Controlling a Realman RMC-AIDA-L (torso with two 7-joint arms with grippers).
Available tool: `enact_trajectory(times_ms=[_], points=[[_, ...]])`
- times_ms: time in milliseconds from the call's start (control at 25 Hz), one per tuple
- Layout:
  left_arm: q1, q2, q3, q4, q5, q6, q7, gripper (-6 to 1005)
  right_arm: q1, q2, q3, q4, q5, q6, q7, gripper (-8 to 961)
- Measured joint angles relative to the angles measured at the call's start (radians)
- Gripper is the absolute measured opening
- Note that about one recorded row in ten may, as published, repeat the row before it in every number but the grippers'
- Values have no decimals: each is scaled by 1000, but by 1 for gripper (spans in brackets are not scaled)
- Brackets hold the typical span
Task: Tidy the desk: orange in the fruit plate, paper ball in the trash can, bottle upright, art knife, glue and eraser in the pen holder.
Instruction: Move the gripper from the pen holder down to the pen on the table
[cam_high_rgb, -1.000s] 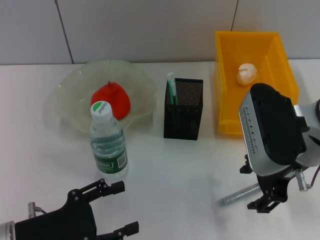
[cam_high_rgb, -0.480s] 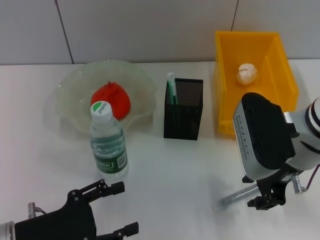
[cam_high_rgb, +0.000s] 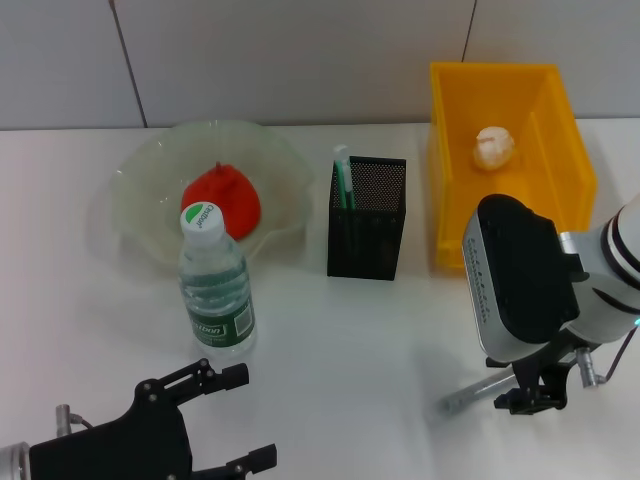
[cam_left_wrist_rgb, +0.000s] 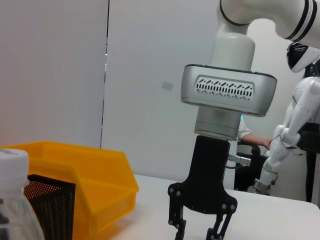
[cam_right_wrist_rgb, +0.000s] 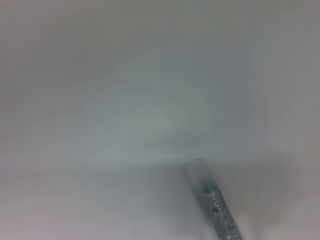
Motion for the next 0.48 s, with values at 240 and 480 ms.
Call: enact_trajectory(times_ms=[240, 480], points=[[-2, 0, 0, 0, 0, 1, 0, 827, 1, 0, -10, -14, -5, 25, 0, 425], [-5, 0, 0, 0, 0, 1, -1, 826, 9, 0, -24, -39, -8, 48, 2, 424]])
